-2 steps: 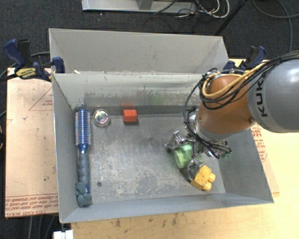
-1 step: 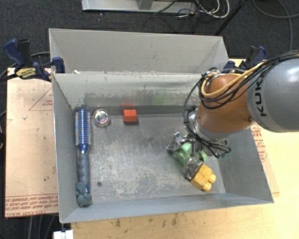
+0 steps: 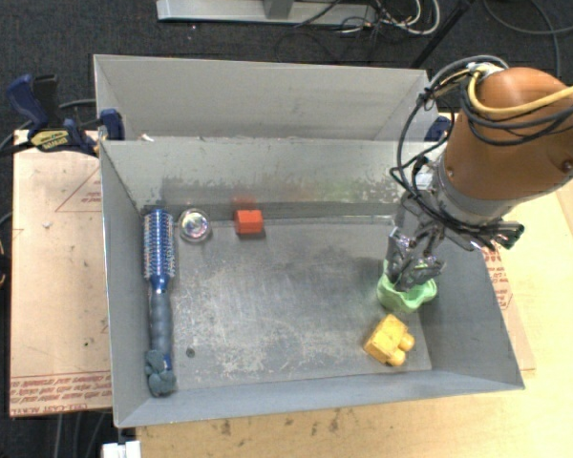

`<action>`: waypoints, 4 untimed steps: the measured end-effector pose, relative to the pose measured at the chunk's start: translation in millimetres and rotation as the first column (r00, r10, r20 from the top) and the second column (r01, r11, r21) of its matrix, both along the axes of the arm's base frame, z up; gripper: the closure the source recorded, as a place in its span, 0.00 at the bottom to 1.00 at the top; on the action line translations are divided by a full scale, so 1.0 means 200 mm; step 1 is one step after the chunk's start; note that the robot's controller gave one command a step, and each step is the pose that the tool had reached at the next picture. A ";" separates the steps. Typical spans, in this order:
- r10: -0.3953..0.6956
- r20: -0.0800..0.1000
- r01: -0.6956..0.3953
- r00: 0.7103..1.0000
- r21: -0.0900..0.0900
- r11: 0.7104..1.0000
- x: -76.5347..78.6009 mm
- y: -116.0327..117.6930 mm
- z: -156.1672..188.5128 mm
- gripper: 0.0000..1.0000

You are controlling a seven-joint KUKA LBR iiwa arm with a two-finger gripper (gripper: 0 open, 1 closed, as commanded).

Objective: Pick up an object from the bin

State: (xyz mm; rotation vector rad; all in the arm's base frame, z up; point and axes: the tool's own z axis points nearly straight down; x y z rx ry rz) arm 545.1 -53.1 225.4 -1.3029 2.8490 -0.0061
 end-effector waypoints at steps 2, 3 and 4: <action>0.084 -0.003 -0.084 0.996 0.000 0.996 0.06 -0.18 -0.76 0.00; 0.513 -0.010 -0.513 0.858 0.004 0.858 -0.32 0.01 -0.73 0.00; 0.512 -0.007 -0.512 0.859 0.003 0.859 -0.31 0.01 -0.73 1.00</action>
Offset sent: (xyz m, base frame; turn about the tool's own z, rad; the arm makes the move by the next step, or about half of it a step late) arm 0.0000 0.0000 0.0000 0.0000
